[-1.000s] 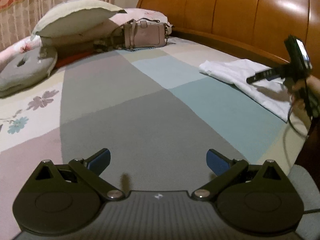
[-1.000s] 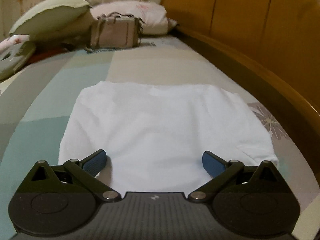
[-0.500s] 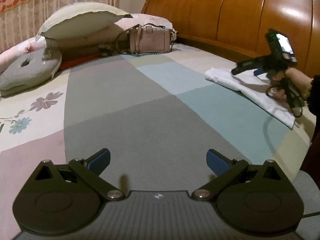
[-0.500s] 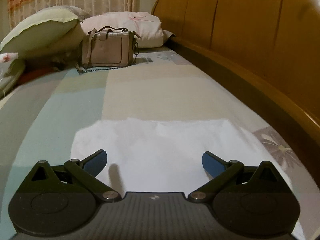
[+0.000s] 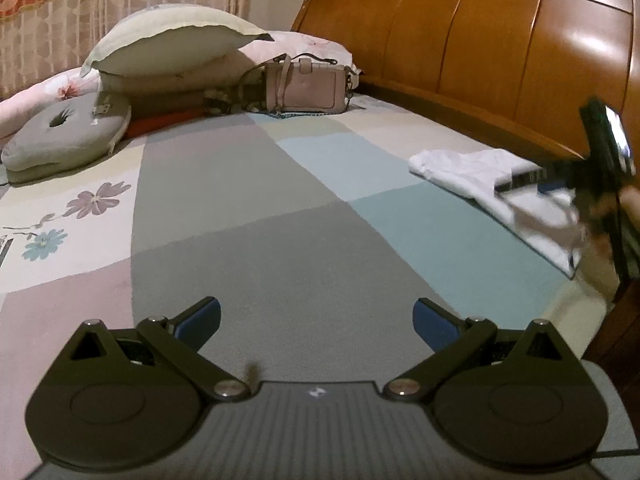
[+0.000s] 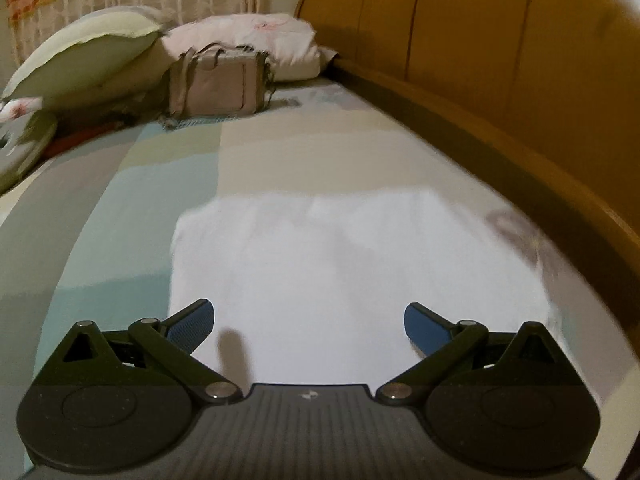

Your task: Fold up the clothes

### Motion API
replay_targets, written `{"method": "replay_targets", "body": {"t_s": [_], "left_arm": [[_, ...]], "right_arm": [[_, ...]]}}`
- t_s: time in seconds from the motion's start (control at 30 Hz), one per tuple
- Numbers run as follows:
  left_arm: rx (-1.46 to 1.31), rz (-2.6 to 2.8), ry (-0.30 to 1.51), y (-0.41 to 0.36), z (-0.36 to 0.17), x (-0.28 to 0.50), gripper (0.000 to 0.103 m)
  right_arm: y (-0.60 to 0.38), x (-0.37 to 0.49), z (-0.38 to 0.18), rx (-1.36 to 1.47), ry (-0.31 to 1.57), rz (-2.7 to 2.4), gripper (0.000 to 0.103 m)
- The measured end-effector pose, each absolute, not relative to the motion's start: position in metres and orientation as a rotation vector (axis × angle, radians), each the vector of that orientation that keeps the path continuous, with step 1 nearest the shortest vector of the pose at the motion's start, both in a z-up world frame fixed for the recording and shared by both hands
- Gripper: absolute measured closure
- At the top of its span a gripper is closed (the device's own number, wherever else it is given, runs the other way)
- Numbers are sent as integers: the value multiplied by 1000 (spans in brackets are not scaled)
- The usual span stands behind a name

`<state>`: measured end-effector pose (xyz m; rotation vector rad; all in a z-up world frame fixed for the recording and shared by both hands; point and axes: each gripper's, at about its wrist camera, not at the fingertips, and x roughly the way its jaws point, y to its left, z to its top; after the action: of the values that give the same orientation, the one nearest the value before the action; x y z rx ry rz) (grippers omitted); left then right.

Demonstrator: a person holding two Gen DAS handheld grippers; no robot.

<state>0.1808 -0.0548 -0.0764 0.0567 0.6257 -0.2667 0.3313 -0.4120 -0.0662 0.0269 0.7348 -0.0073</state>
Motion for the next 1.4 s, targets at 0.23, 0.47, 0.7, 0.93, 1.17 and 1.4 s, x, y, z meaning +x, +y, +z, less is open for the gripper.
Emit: {"method": "replay_targets", "body": {"t_s": [0.23, 0.47, 0.7, 0.93, 1.17, 1.4], "left_arm": [[56, -273, 614, -61, -64, 168, 1], [52, -284, 598, -64, -53, 155, 1], [59, -295, 546, -71, -42, 148, 1], [54, -345, 548, -85, -35, 148, 1], [31, -393, 570, -105, -24, 149, 1], [24, -401, 579, -120, -18, 139, 1]], "right_arm": [[-399, 301, -50, 84, 728, 9, 0], [-383, 289, -53, 134, 851, 62, 0], [-376, 257, -38, 203, 856, 65, 0], [-362, 212, -18, 144, 823, -19, 0], [-353, 156, -2, 164, 776, -97, 0], [-350, 110, 6, 183, 713, -135, 0]]}}
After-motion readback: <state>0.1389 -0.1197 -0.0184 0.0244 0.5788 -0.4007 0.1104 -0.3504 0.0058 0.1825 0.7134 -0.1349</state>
